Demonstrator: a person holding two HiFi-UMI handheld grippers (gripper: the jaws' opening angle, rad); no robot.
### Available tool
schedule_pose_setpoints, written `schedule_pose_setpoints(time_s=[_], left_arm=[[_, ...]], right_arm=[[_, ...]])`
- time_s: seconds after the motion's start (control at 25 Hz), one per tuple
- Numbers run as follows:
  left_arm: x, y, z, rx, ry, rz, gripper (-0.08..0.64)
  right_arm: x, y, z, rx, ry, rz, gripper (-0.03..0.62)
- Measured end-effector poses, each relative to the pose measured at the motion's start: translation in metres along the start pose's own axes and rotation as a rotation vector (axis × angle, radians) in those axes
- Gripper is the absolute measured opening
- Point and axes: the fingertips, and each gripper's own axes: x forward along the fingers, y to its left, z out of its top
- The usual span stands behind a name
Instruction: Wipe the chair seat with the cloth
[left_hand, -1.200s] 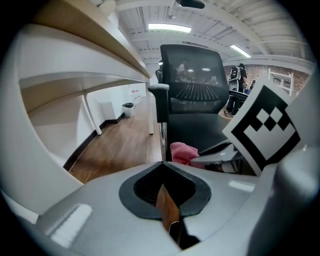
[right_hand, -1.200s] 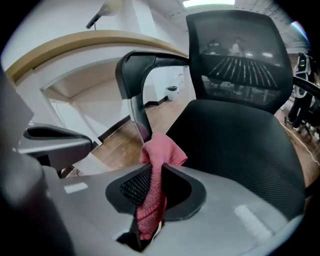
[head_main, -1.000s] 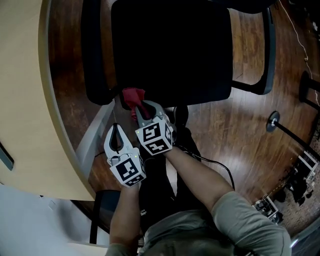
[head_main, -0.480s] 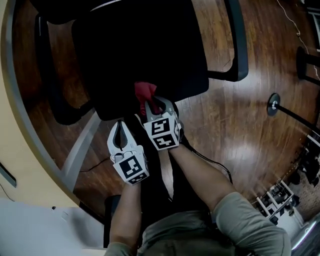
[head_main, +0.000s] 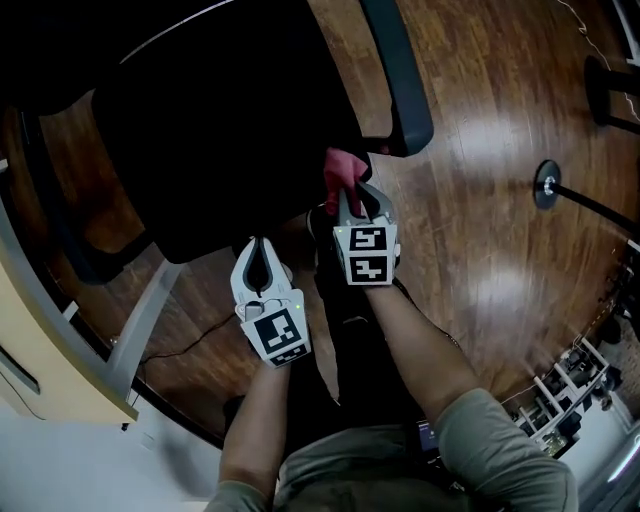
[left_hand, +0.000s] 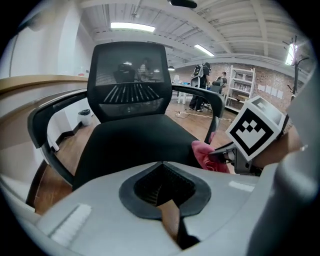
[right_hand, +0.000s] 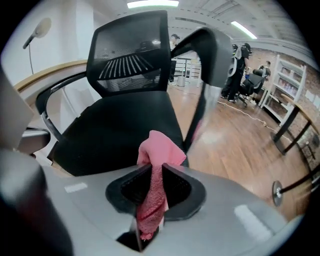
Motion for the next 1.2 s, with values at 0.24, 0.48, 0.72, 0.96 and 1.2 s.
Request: schedule_pose_setpoints(time_s=[0.24,0.48,0.72,0.96,1.2], left_arm=[[0.013,-0.045,0.009,0.041,0.007,-0.053,0.005],[0.018,-0.059,0.011,0.055,0.008,-0.052,0.005],[-0.006,-0.046,0.035,0.041,0.001,-0.015,0.005],[-0.050,-0.030,0.089,-0.001,-0.049,0.039,0.005],[-0.115,-0.003,0.141,-0.048,-0.115,0.099,0.005]], right_arm=[[-0.005,-0.055,-0.014,0.073,0.011,-0.055,0.058],[-0.006,-0.062,-0.018,0.079,0.009,-0.033,0.058],[-0.042,-0.049,-0.002,0.021,0.008,0.003,0.058],[-0.107,-0.025,0.049,-0.114,-0.059,0.104,0.058],[-0.186,0.015,0.111,-0.241,-0.171,0.229,0.058]])
